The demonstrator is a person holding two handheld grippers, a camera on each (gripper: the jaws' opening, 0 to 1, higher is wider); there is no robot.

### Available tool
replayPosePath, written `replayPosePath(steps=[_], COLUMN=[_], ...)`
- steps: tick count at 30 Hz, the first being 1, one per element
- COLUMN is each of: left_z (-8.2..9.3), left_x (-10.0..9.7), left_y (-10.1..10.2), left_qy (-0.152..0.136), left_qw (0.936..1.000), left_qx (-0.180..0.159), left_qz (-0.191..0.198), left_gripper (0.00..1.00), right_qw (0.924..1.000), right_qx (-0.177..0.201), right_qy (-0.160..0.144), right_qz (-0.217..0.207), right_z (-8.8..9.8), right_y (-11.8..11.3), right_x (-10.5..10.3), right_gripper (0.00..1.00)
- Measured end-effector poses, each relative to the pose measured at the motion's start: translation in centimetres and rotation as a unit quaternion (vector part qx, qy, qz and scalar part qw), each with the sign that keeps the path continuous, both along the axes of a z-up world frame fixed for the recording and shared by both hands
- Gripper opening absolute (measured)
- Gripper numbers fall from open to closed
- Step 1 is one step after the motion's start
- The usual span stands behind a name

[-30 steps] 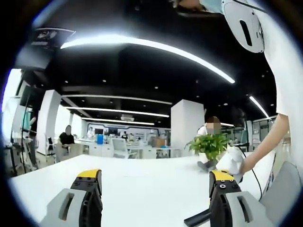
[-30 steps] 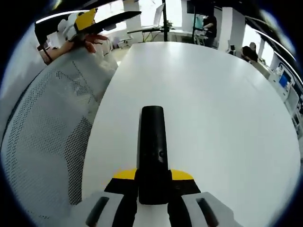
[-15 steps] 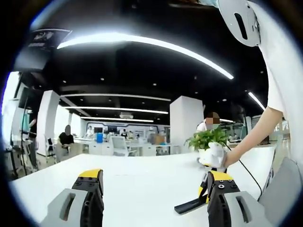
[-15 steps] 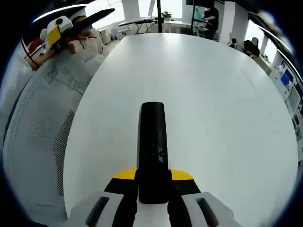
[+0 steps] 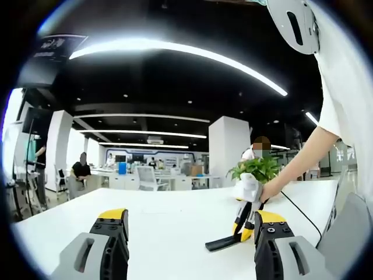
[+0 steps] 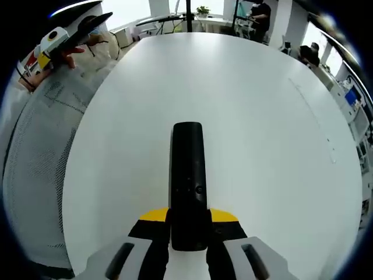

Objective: Press the specified remote control buttons in sequence, fully releasing each button before pressing the next.

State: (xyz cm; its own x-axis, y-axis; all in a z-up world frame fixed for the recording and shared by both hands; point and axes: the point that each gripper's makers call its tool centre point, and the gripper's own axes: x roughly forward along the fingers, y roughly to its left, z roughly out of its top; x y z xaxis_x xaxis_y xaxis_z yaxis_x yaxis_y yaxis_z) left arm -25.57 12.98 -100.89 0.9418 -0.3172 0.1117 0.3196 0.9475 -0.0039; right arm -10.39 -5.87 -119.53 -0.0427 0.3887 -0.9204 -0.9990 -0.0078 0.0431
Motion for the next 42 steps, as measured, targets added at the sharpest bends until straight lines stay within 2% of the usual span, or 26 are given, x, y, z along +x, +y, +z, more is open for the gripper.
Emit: replayPosePath(steps=[4,9,11,13,16,17,19,20,21,23,24,25,26,28,29,30,32,33,38,39,42], left_z=[-0.1,-0.2,-0.2,-0.4,-0.5,-0.5,-0.5,-0.5,-0.5,-0.6,-0.6,-0.6,-0.6,-0.6,-0.6,-0.6,-0.6,-0.5,-0.6,-0.6,-0.7], left_x=[0.0,0.0,0.0,0.1,0.1,0.1,0.1,0.1,0.1,0.1,0.1,0.1,0.1,0.1,0.1,0.1,0.1,0.1,0.1,0.1,0.1], left_y=[0.0,0.1,0.1,0.1,0.0,0.0,0.1,0.0,0.0,0.0,0.0,0.0,0.0,-0.2,-0.2,-0.2,-0.3,-0.3,-0.3,-0.3,-0.3], left_qy=[0.002,0.005,0.005,0.009,0.013,0.013,0.012,0.013,0.014,0.016,0.016,0.017,0.018,0.019,0.020,0.021,0.020,0.020,0.021,0.024,0.027], left_qw=[1.0000,1.0000,1.0000,1.0000,0.9999,0.9999,0.9999,0.9999,0.9999,0.9999,0.9999,0.9998,0.9998,0.9998,0.9998,0.9998,0.9998,0.9998,0.9998,0.9997,0.9996], left_qx=[0.002,0.004,0.003,0.004,0.003,0.003,0.004,0.003,0.002,0.002,0.002,0.003,0.003,0.002,0.001,0.001,0.001,0.001,0.006,0.005,0.005], left_qz=[0.001,0.002,0.001,0.001,0.001,0.001,0.001,0.001,0.001,0.000,0.000,0.000,0.000,-0.002,-0.003,-0.003,-0.004,-0.005,-0.001,-0.001,-0.001], left_gripper=[0.92,0.92,0.92,0.92,0.92,0.92,0.92,0.92,0.92,0.92,0.92,0.92,0.92,0.91,0.91,0.91,0.91,0.91,0.92,0.92,0.91], right_qw=[1.0000,0.9995,0.9974,0.9933,0.9817,0.9747,0.9606,0.9564,0.9486,0.9384,0.9276,0.9201,0.9167,0.8957,0.8896,0.8800,0.8692,0.8682,0.8396,0.8311,0.8105], right_qx=[0.002,0.015,0.038,0.067,0.124,0.144,0.167,0.176,0.194,0.219,0.241,0.255,0.261,0.294,0.302,0.314,0.327,0.329,0.362,0.374,0.401], right_qy=[-0.001,0.007,0.023,0.020,0.024,0.034,0.051,0.051,0.044,0.037,0.032,0.031,0.030,0.010,0.004,-0.001,-0.024,-0.029,-0.087,-0.107,-0.135], right_qz=[-0.009,-0.028,-0.058,-0.092,-0.142,-0.167,-0.216,-0.228,-0.246,-0.264,-0.284,-0.296,-0.301,-0.334,-0.343,-0.357,-0.370,-0.370,-0.395,-0.398,-0.405], right_z=[0.0,0.2,0.5,1.2,2.9,3.4,3.8,4.0,4.3,4.8,5.2,5.5,5.6,6.4,6.7,7.1,7.8,8.0,11.0,12.0,14.0], right_y=[-0.1,0.0,0.3,0.3,0.4,0.3,-0.2,-0.4,-0.6,-0.8,-1.0,-1.0,-1.1,-1.5,-1.6,-1.7,-2.1,-2.2,-2.7,-2.9,-3.3], right_x=[1.0,0.5,0.0,0.5,1.1,1.2,1.1,1.0,1.0,0.7,0.5,0.2,0.2,-0.2,-0.4,-0.8,-1.3,-1.7,-3.4,-4.0,-5.6], right_gripper=[0.21,0.23,0.27,0.32,0.38,0.42,0.59,0.66,0.75,0.80,0.82,0.84,0.87,0.94,0.98,0.99,0.99,0.99,0.99,0.99,0.99])
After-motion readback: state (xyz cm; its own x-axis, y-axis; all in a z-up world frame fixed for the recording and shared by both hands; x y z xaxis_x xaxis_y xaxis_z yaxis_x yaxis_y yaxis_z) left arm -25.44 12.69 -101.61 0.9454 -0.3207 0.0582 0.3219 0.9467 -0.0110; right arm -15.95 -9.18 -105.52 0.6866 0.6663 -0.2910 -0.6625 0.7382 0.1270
